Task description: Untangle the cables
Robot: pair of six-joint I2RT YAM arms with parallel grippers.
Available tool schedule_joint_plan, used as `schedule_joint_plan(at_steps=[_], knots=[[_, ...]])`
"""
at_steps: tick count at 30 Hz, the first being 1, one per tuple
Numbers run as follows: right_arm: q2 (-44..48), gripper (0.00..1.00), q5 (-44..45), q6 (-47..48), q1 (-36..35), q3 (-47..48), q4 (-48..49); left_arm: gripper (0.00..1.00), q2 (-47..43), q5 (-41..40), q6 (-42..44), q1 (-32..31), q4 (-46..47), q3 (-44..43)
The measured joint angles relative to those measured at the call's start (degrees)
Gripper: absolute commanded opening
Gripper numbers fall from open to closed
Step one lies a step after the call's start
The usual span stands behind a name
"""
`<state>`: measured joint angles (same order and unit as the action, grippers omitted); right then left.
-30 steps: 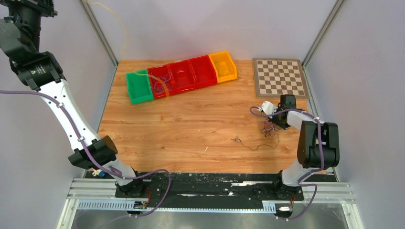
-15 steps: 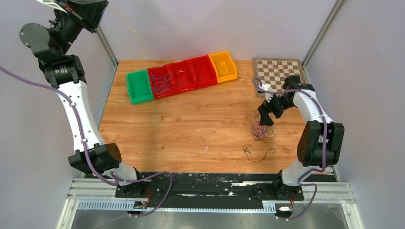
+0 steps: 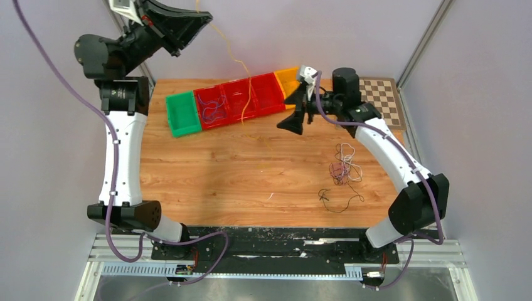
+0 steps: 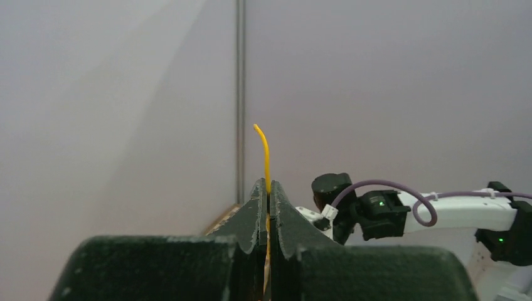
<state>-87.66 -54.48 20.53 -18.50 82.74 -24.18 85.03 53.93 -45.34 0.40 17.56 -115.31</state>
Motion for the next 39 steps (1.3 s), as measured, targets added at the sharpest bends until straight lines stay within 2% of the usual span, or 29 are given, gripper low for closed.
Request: schedule_joint_plan(at_steps=[3, 8, 9, 13, 15, 18, 24, 29, 33, 39], knots=[[-0.6, 1.0, -0.1, -7.0, -6.2, 0.1, 13.5, 0.0, 1.1, -0.2, -0.7, -5.2, 0.5, 0.6], [-3.7, 0.99, -1.6, -16.7, -12.4, -0.2, 29.0, 0.0, 4.5, -1.8, -1.2, -10.5, 0.9, 0.1], [-4.2, 0.92, -1.9, -18.6, -13.1, -0.9, 31.7, 0.0, 5.1, -2.3, -1.2, -10.8, 0.7, -0.2], [-5.5, 0.3, -3.5, -24.0, -15.7, -3.9, 38.6, 0.0, 7.1, -5.4, -0.8, -10.9, -1.5, -1.6], [-6.0, 0.14, -4.1, -24.8, -16.2, -4.4, 39.9, 0.0, 7.4, -7.3, 0.0, -10.7, -3.1, -2.3], [-6.3, 0.01, -4.4, -25.6, -16.5, -5.0, 40.7, 0.0, 7.2, -9.9, 1.4, -9.9, -6.7, -2.6], [-4.4, 0.0, -3.7, -25.5, -13.4, -10.0, 39.9, 0.0, 6.2, -18.9, 4.1, -2.1, -11.8, -0.9], [-4.0, 0.0, -1.4, -25.6, -9.4, -10.2, 37.2, 0.0, 1.9, -22.6, 6.6, 5.3, -15.4, 8.5], [-4.0, 0.0, 0.5, -25.5, -7.9, -7.6, 36.3, 0.0, -2.2, -18.0, 8.7, 7.1, -16.5, 19.5], [-4.0, 0.0, 1.9, -24.8, -8.0, -0.3, 36.1, 0.0, -8.7, -10.1, 14.1, 3.3, -22.1, 40.4]])
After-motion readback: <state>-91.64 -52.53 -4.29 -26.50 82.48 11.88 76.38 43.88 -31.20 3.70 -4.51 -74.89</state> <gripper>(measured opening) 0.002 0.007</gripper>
